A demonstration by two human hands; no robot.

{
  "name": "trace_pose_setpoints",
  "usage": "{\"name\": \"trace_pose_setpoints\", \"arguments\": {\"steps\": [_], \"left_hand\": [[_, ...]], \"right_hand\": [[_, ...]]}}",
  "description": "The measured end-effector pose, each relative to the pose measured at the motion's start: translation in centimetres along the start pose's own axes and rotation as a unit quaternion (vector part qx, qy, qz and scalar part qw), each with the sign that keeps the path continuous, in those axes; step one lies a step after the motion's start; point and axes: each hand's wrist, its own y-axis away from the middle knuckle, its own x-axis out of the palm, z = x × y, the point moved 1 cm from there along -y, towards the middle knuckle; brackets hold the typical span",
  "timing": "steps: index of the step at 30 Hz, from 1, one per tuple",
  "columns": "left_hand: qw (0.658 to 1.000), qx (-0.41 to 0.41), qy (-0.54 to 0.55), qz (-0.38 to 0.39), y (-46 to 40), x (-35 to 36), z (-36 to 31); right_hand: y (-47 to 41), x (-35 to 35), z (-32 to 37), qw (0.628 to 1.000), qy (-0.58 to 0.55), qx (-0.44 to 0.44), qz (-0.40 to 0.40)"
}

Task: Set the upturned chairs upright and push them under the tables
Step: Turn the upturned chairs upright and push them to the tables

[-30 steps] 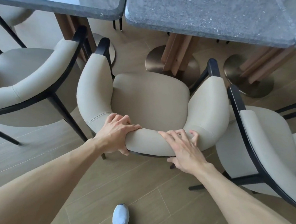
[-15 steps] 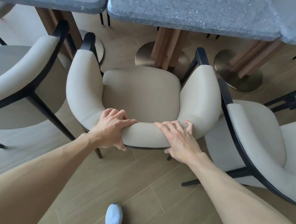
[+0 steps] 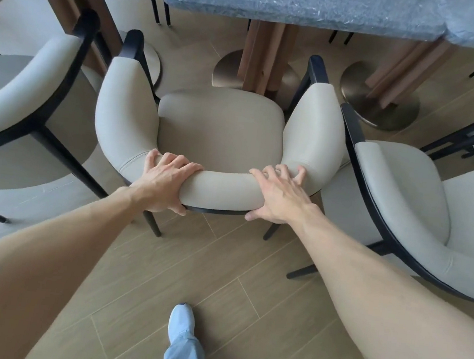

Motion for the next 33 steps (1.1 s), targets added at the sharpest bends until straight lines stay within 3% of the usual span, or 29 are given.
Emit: {"name": "trace_pose_setpoints", "arguments": {"steps": [5, 11, 23, 33], "left_hand": [[1.000, 0.025, -0.001, -0.014, -0.3, 0.2, 2.1], [1.000, -0.002, -0.027, -0.002, -0.4, -1.6, 4.0], [1.000, -0.008, -0.002, -0.023, -0.3, -1.3, 3.5], [0.999, 0.003, 0.016, -0.049, -0.7, -1.2, 2.1]], "right_hand": [[-0.4, 0.5, 0.8, 1.000, 0.006, -0.002, -0.030], [-2.3, 0.5, 2.4, 0.997, -0.050, -0.008, -0.051], [-2.8, 0.8, 1.2, 0.995, -0.084, -0.055, -0.021], [-2.9, 0.9, -0.5, 0.997, -0.067, -0.041, -0.009]]}}
